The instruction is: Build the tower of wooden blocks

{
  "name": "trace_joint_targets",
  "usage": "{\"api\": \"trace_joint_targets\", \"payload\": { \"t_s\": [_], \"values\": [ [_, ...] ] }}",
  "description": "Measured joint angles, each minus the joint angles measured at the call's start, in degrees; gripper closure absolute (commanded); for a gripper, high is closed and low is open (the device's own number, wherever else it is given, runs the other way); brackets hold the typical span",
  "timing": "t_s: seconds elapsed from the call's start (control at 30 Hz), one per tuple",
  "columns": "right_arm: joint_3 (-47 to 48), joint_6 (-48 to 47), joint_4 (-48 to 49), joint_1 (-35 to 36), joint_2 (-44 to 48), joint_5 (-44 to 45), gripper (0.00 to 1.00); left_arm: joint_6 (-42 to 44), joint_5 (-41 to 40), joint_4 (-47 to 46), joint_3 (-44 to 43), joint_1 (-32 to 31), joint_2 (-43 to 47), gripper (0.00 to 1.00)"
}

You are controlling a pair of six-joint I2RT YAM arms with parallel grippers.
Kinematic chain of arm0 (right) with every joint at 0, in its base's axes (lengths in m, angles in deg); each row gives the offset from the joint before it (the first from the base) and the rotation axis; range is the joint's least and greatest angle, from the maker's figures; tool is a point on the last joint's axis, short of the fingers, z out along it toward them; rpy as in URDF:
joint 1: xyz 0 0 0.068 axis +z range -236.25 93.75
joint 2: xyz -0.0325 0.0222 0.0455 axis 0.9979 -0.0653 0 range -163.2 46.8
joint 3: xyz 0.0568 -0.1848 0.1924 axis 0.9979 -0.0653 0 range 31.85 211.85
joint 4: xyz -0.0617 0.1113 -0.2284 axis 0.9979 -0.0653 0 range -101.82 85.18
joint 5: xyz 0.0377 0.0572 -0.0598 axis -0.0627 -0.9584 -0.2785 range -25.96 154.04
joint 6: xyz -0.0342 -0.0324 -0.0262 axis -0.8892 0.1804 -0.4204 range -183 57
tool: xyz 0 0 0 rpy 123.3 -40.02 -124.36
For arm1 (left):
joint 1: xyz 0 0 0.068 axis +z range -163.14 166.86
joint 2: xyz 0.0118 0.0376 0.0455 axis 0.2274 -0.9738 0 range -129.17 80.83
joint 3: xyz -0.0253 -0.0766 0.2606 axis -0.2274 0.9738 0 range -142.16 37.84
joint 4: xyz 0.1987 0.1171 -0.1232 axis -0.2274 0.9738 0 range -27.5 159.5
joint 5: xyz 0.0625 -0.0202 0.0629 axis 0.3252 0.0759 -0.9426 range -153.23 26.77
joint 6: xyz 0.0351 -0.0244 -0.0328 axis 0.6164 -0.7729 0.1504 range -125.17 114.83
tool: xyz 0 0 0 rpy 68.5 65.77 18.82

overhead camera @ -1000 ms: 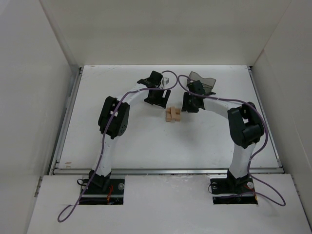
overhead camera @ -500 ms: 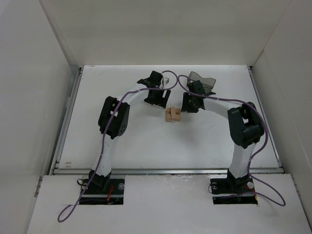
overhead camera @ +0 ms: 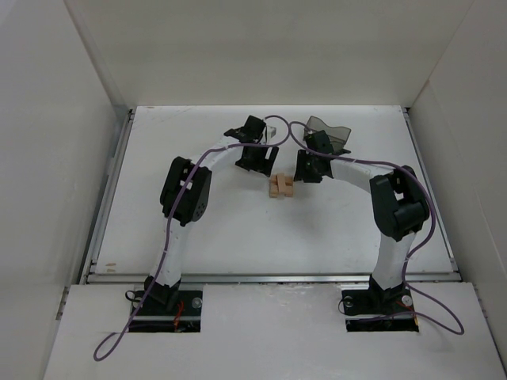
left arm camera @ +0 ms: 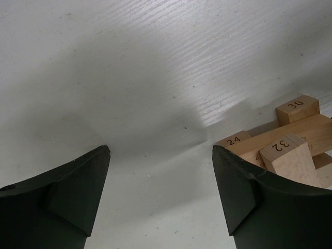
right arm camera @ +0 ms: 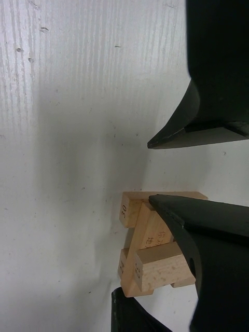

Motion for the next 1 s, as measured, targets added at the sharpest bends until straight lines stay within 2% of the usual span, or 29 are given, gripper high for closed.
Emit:
{"api": "trace_joint_targets", "payload": {
  "t_s": [1.0],
  "values": [
    [2.1, 0.1, 0.8, 0.0, 0.0, 0.0, 0.55, 0.0, 0.5, -0.3, 0.4, -0.1, 0.2, 0.23]
  ]
}}
